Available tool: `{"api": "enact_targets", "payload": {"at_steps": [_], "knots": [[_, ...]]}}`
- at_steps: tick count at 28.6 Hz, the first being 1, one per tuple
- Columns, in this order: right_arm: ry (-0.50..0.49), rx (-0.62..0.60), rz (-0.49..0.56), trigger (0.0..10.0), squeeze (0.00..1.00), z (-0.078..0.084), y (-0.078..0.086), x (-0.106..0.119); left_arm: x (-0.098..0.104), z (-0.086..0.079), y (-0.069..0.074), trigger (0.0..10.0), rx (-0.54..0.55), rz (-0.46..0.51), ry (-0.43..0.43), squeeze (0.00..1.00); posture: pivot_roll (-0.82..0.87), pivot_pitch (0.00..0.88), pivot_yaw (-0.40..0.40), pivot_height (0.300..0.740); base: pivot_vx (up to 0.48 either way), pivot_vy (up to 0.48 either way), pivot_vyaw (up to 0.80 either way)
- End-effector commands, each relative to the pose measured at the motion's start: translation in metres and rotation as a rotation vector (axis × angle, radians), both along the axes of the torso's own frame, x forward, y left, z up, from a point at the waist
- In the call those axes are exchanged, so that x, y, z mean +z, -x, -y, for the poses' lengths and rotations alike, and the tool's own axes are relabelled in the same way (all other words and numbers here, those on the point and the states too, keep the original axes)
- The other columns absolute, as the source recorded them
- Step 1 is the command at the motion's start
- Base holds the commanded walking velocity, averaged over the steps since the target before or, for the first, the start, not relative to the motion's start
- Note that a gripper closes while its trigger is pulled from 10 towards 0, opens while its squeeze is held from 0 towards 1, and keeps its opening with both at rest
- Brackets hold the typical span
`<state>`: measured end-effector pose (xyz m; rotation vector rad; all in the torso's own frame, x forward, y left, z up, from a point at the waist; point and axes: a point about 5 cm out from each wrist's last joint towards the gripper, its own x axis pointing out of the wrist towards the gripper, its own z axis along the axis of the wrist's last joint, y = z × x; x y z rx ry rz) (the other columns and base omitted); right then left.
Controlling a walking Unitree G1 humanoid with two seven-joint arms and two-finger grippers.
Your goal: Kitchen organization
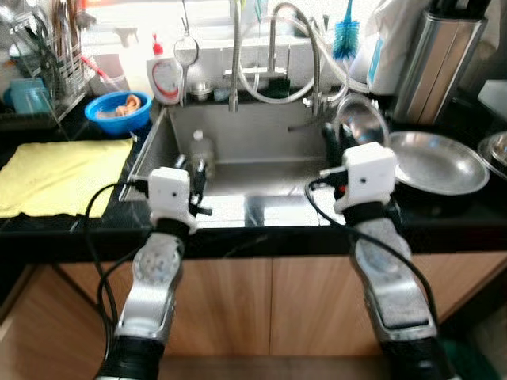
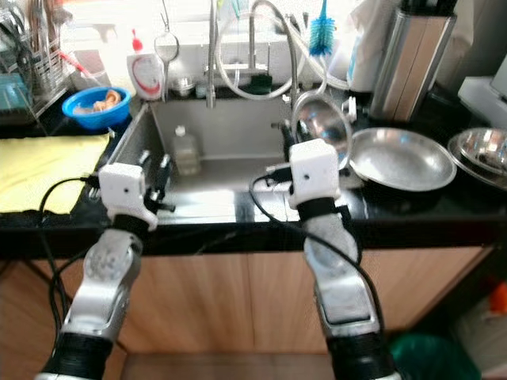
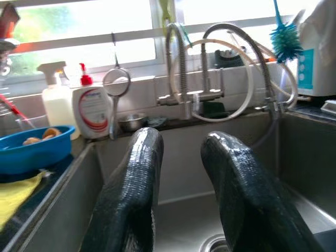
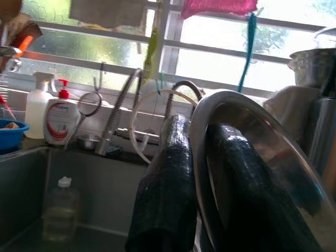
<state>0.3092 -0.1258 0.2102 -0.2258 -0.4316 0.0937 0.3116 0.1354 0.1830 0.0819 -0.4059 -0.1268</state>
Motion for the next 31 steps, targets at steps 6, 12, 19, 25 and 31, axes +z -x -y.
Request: {"api": "enact_targets", "payload": {"at_steps": [6,12,19,25,31], "knots": [[0.019,0.027,-0.013,10.0,0.00,-0.0073,-0.0006,-0.0009,0.0048,0.0009,-0.0003,10.0,0.008,0.016,-0.021,0.00,-0.09,0.000,0.057,0.740,0.055,0.000,0.00],[-0.026,0.021,-0.022,10.0,0.00,-0.0062,-0.0006,-0.0027,0.0036,0.0012,0.0005,10.0,0.002,0.012,-0.020,0.00,-0.09,0.000,0.056,0.740,0.338,0.000,0.30],[0.011,0.039,-0.017,10.0,0.00,-0.0092,-0.0010,-0.0004,0.0034,0.0020,0.0008,10.0,-0.001,0.013,-0.017,0.00,-0.09,0.000,0.055,0.740,0.346,0.000,0.00],[0.019,0.061,-0.028,10.0,0.00,-0.0113,-0.0011,-0.0018,0.0030,0.0015,0.0005,10.0,0.004,0.011,-0.015,0.00,-0.10,0.000,0.051,0.740,0.364,0.000,0.40],[0.042,0.092,-0.036,10.0,0.00,-0.0144,-0.0008,-0.0020,0.0036,0.0017,0.0003,10.0,0.007,0.015,-0.008,0.00,-0.10,0.000,0.049,0.740,0.361,0.000,0.00]]}}
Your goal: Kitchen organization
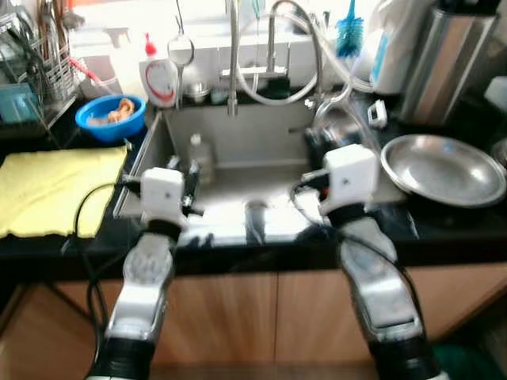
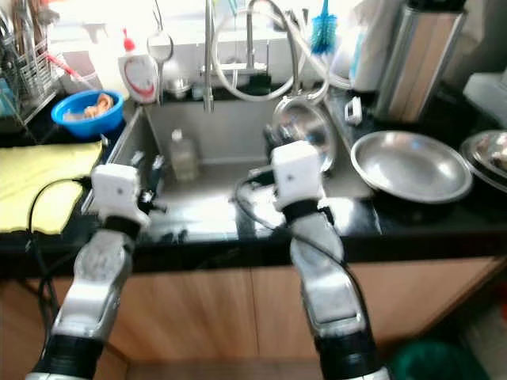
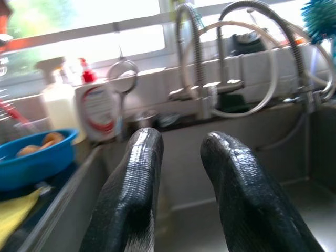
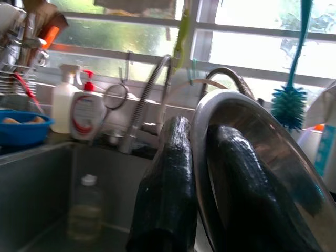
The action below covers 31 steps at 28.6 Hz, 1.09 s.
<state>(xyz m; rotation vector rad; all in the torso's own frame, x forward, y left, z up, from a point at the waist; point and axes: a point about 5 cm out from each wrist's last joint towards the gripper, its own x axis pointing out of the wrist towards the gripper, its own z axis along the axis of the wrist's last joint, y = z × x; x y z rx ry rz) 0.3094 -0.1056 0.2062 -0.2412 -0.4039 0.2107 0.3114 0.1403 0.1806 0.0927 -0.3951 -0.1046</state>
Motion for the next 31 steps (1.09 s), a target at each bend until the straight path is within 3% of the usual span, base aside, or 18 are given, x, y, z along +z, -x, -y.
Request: {"api": "enact_targets", "payload": {"at_steps": [1,10,14,23,31], "knots": [[0.001,-0.014,0.002,10.0,0.00,0.006,-0.001,0.002,0.006,0.007,0.000,10.0,-0.017,0.024,-0.002,0.00,-0.10,0.000,0.049,0.740,0.322,0.000,0.00],[-0.013,0.007,-0.031,10.0,0.00,0.004,-0.002,0.000,0.007,0.007,0.000,10.0,-0.019,0.030,0.000,0.00,-0.10,0.000,0.047,0.740,0.036,0.000,0.00],[-0.011,0.074,-0.060,10.0,0.00,-0.003,-0.001,0.000,0.006,0.007,0.000,10.0,-0.018,0.028,-0.001,0.00,-0.10,0.000,0.046,0.740,0.000,0.000,0.00],[0.156,0.223,-0.188,10.0,0.00,-0.020,0.001,-0.014,0.006,0.008,0.000,10.0,-0.022,0.023,-0.002,0.00,-0.10,0.000,0.045,0.740,0.000,0.000,0.00],[0.172,0.149,-0.357,10.0,0.00,-0.012,-0.006,-0.037,0.004,0.008,0.001,10.0,-0.027,0.013,-0.004,0.00,-0.09,0.000,0.044,0.740,0.000,0.000,0.00]]}}
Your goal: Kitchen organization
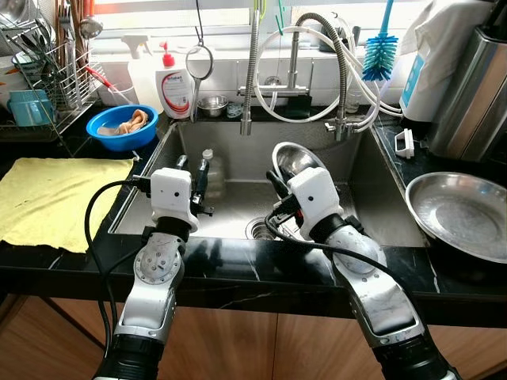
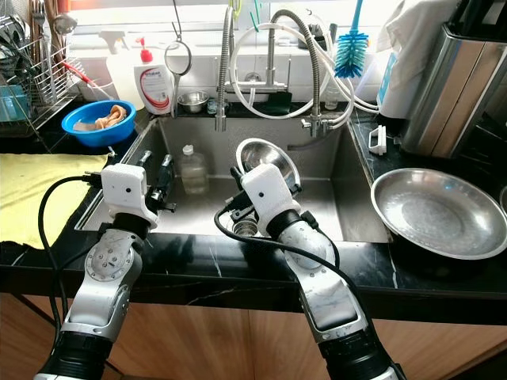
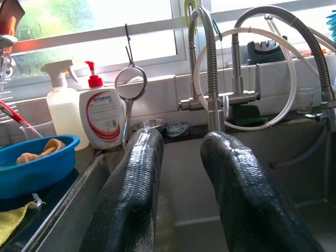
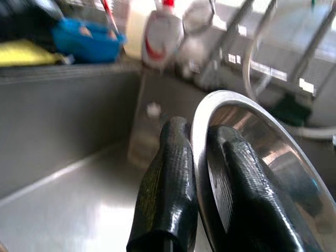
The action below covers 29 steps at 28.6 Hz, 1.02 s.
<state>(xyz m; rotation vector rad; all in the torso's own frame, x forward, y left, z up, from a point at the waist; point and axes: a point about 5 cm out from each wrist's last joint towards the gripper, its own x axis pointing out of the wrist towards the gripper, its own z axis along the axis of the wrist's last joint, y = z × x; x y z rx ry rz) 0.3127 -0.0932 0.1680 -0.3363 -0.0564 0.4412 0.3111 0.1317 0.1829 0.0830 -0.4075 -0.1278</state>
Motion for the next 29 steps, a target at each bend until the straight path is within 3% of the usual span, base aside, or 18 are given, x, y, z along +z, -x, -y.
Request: {"api": "enact_targets", "payload": {"at_steps": [1,6,9,21,22,23,29], "knots": [[0.012,-0.024,-0.021,10.0,0.00,0.002,-0.003,-0.001,0.001,0.000,0.001,10.0,-0.002,0.002,-0.010,0.00,-0.09,0.000,0.044,0.740,0.000,0.000,0.00],[-0.010,-0.078,-0.087,10.0,0.00,0.009,-0.006,-0.009,0.001,0.000,0.001,10.0,-0.004,-0.001,-0.009,0.00,-0.10,0.000,0.045,0.740,0.000,0.000,0.00],[-0.054,-0.187,-0.203,10.0,0.00,0.019,-0.008,-0.024,0.001,0.000,0.002,10.0,-0.005,-0.003,-0.009,0.00,-0.09,0.000,0.044,0.740,0.000,0.000,0.00],[-0.069,-0.191,-0.223,10.0,0.00,0.019,-0.008,-0.023,0.000,0.000,0.001,10.0,-0.010,-0.008,-0.009,0.00,-0.09,0.000,0.046,0.740,0.000,0.000,0.00],[-0.071,-0.191,-0.225,10.0,0.36,0.019,-0.008,-0.023,0.000,0.000,0.001,10.0,-0.010,-0.009,-0.008,0.00,-0.09,0.000,0.046,0.740,0.000,0.000,0.00],[-0.071,-0.192,-0.225,10.0,0.54,0.019,-0.008,-0.023,0.000,0.000,0.001,10.0,-0.011,-0.009,-0.009,0.00,-0.09,0.000,0.046,0.740,0.000,0.000,0.00],[-0.068,-0.192,-0.222,10.0,0.50,0.018,-0.008,-0.022,-0.001,0.000,0.001,10.0,-0.010,-0.011,-0.010,0.00,-0.09,0.000,0.046,0.740,0.000,0.000,0.00]]}}
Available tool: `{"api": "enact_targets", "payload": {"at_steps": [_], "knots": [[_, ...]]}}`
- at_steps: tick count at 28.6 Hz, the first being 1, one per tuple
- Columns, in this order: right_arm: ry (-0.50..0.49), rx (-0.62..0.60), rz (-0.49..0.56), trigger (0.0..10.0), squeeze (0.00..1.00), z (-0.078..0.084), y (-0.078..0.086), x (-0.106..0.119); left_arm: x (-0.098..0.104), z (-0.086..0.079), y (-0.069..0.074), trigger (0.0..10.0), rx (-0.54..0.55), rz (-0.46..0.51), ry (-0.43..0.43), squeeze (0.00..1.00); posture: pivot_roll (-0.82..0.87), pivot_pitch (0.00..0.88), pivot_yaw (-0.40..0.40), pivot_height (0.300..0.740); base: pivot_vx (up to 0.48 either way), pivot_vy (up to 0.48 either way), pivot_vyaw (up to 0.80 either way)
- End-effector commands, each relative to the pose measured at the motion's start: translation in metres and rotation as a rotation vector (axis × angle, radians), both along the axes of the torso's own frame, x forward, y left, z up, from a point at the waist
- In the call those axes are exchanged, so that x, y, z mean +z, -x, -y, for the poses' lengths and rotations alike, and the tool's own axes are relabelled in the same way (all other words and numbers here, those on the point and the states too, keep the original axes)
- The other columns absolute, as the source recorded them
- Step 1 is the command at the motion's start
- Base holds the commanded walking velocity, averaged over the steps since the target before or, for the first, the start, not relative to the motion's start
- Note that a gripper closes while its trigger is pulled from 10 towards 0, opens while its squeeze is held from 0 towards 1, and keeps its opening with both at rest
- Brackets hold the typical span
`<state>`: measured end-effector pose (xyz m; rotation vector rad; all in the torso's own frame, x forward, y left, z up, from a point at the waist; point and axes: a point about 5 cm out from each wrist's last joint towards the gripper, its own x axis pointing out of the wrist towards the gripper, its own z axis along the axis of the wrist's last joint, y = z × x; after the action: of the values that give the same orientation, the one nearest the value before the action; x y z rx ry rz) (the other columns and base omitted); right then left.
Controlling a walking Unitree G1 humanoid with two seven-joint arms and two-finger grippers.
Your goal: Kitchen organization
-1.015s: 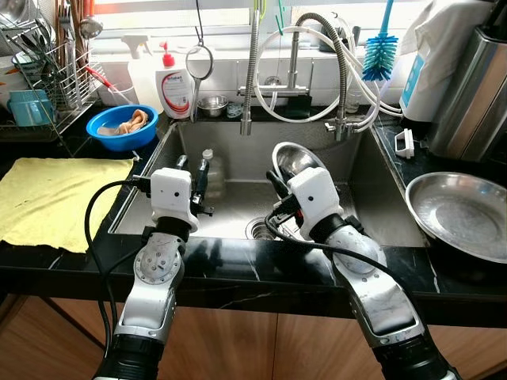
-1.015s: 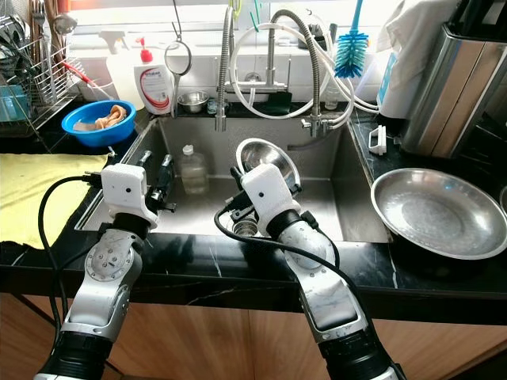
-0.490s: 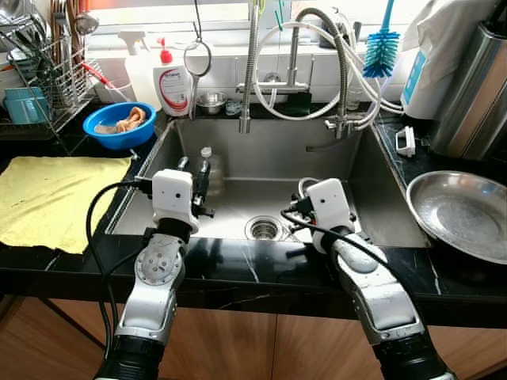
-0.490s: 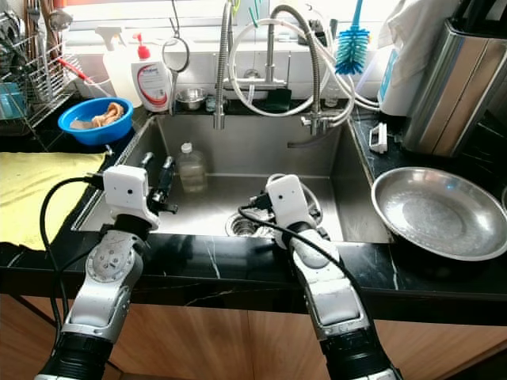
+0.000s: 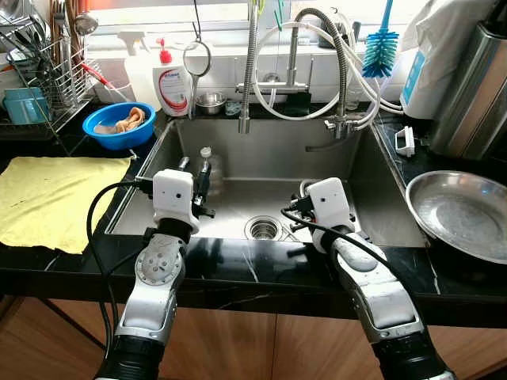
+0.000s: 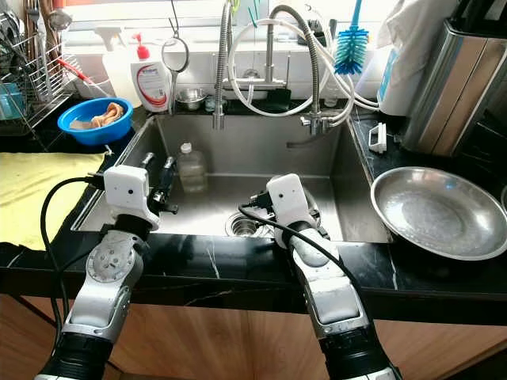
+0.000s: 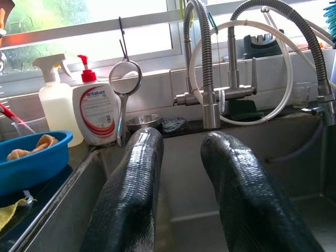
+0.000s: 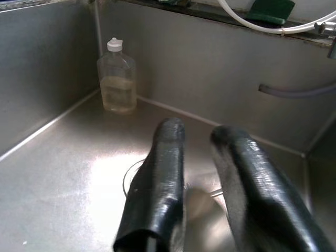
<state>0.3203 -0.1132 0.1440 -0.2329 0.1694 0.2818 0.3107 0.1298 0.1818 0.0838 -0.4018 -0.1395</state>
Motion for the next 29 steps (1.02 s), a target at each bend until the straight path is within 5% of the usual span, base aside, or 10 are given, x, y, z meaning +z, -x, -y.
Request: {"api": "enact_targets", "payload": {"at_steps": [1,2,3,12,21,22,23,29], "knots": [[-0.003,0.009,0.012,10.0,0.11,-0.003,-0.001,0.004,0.000,-0.002,0.001,10.0,0.002,-0.006,-0.006,0.00,-0.09,0.000,0.045,0.740,0.000,0.000,0.00],[0.000,0.011,0.019,10.0,0.11,-0.004,-0.001,0.006,0.000,-0.002,0.001,10.0,0.002,-0.006,-0.006,0.00,-0.09,0.000,0.045,0.740,0.000,0.000,0.00],[-0.003,0.008,0.028,10.0,0.00,-0.004,-0.002,0.008,0.000,-0.002,0.001,10.0,0.002,-0.007,-0.006,0.00,-0.09,0.000,0.045,0.740,0.000,0.000,0.00],[0.084,-0.027,0.151,10.0,0.00,0.002,-0.006,0.040,0.000,-0.001,0.001,10.0,0.002,-0.004,-0.003,0.00,-0.10,0.000,0.043,0.740,0.000,0.000,0.00],[0.116,-0.270,0.142,10.0,0.00,0.037,-0.008,0.064,0.000,0.001,0.000,10.0,-0.009,-0.007,-0.001,0.00,-0.10,0.000,0.041,0.740,0.000,0.000,0.00],[0.116,-0.301,0.127,10.0,0.66,0.041,-0.007,0.063,-0.001,0.001,0.000,10.0,-0.013,-0.009,-0.001,0.00,-0.11,0.000,0.040,0.740,0.000,0.000,0.00],[0.121,-0.323,0.113,10.0,1.00,0.044,-0.006,0.062,-0.001,0.002,0.000,10.0,-0.018,-0.011,0.000,0.00,-0.11,0.000,0.038,0.740,0.000,0.000,0.00],[0.154,-0.389,0.058,10.0,1.00,0.054,0.000,0.052,-0.003,0.005,0.000,10.0,-0.033,-0.017,0.002,0.00,-0.11,0.000,0.035,0.740,0.000,0.000,0.00]]}}
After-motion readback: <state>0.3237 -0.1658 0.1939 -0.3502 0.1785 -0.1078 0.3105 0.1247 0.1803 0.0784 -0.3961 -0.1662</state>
